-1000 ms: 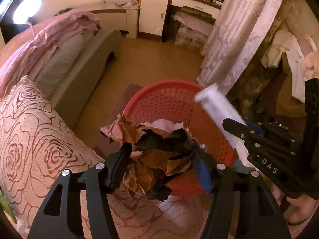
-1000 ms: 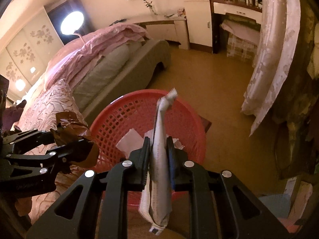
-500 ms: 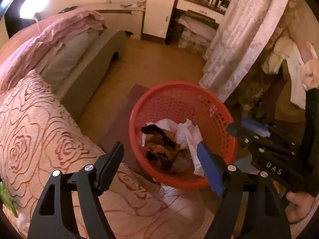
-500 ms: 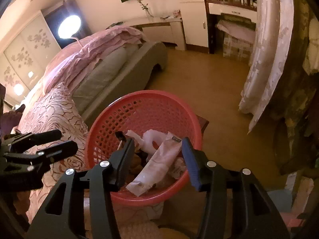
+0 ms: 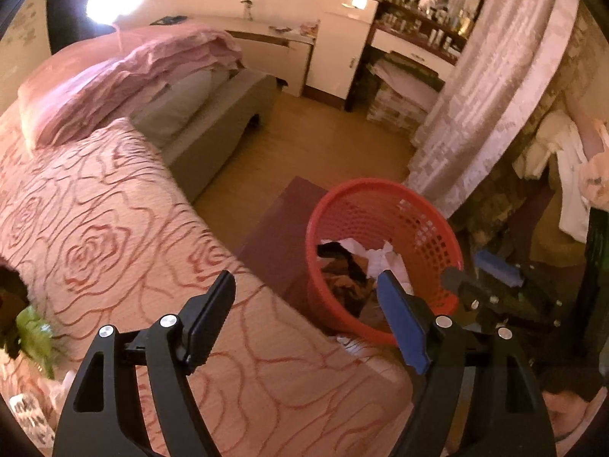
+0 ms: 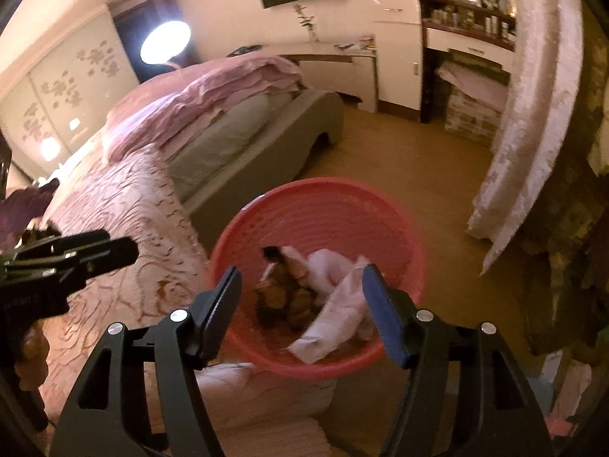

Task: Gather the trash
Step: 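Move both tools away from the wastebasket toward the bed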

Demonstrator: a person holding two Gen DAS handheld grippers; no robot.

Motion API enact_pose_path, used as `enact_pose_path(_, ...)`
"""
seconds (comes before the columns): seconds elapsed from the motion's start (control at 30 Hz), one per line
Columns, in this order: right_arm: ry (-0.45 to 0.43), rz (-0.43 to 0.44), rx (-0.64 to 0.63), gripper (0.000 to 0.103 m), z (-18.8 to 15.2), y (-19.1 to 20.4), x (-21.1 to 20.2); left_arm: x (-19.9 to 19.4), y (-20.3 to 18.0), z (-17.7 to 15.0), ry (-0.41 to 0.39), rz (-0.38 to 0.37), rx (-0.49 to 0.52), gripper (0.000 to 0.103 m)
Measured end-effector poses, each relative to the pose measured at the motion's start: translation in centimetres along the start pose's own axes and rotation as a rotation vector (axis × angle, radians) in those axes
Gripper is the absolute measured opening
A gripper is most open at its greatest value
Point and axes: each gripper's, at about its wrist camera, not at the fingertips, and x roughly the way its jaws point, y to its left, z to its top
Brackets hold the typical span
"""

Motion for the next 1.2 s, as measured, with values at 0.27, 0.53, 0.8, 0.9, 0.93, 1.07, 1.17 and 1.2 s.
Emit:
enact_pose_path(0.27,0.034,0.087,-0.098,0.064,-0.9,5.1,0.7,-2.0,2.9,-1.1,-0.023,0.038,-0.067,0.074)
enact_pose_path(0.53,0.052,0.137,-0.167,0.064,-1.1,8.6,1.0,-5.5,7.3,-2.5,-0.08,0.122,-0.144,0.074)
enact_pose_path(0.8,0.062,0.171,-0.214,0.064,-1.5,11.1,1.0,-11.1,14.5,-2.8,-0.21,0.294,-0.322,0.074)
enact_pose_path(0.9,0.067,0.174,-0.222,0.065,-1.4,11.4,1.0,-12.4,17.0,-2.9,-0.247,0.361,-0.375,0.077)
enact_pose_path(0.93,0.069,0.175,-0.223,0.065,-1.4,11.4,1.0,-12.6,17.5,-2.9,-0.252,0.374,-0.385,0.077)
enact_pose_path(1.07,0.072,0.174,-0.228,0.065,-1.5,11.8,0.9,-11.4,19.3,-2.5,-0.212,0.387,-0.39,0.078)
enact_pose_path(1.17,0.071,0.173,-0.233,0.065,-1.5,11.9,0.8,-10.0,20.1,-2.4,-0.164,0.379,-0.398,0.077)
enact_pose_path(1.2,0.072,0.172,-0.236,0.065,-1.4,12.0,0.8,-9.9,20.5,-2.5,-0.159,0.372,-0.402,0.077)
